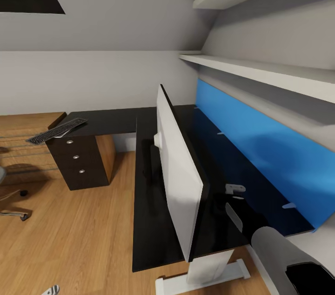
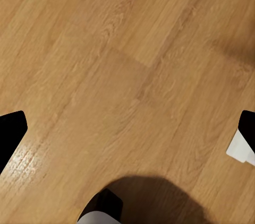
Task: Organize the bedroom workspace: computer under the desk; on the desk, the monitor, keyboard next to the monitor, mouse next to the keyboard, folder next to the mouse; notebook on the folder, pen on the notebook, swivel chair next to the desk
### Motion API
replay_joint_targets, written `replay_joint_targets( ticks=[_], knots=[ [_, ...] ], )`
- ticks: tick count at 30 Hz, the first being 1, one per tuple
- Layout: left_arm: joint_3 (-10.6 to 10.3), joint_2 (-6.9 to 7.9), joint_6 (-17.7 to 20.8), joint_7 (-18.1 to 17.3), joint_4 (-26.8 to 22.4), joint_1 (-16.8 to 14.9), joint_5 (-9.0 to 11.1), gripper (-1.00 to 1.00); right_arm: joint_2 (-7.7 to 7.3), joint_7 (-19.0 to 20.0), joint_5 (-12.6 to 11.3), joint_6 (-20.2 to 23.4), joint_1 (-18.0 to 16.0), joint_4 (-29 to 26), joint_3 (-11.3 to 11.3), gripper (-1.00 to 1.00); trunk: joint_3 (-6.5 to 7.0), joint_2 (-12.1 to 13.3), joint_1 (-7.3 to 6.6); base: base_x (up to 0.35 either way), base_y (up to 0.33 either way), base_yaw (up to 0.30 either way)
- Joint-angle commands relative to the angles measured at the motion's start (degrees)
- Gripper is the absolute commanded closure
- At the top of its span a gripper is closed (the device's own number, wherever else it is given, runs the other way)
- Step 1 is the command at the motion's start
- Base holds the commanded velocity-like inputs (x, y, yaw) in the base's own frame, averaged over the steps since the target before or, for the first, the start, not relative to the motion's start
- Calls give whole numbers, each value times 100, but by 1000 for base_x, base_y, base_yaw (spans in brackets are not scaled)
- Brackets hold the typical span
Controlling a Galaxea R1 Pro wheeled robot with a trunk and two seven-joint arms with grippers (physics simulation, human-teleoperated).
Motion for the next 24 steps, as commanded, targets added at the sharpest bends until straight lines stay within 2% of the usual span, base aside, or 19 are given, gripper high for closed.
replay_joint_targets(
  ticks=[1,17,24],
  knots=[
    [0,0,33,26,-10,-2,60,-100,-4,-45,-60,31,-2,-12,49,-100,-6,-4,0,0,0,0],
    [-1,0,33,26,-10,-2,60,-100,15,-45,-72,40,-2,-3,65,-100,-6,-4,0,0,0,0],
    [1,0,33,26,-10,-2,60,-100,15,-45,-74,249,-2,-3,66,-100,-6,-4,0,0,0,0]
  ],
)
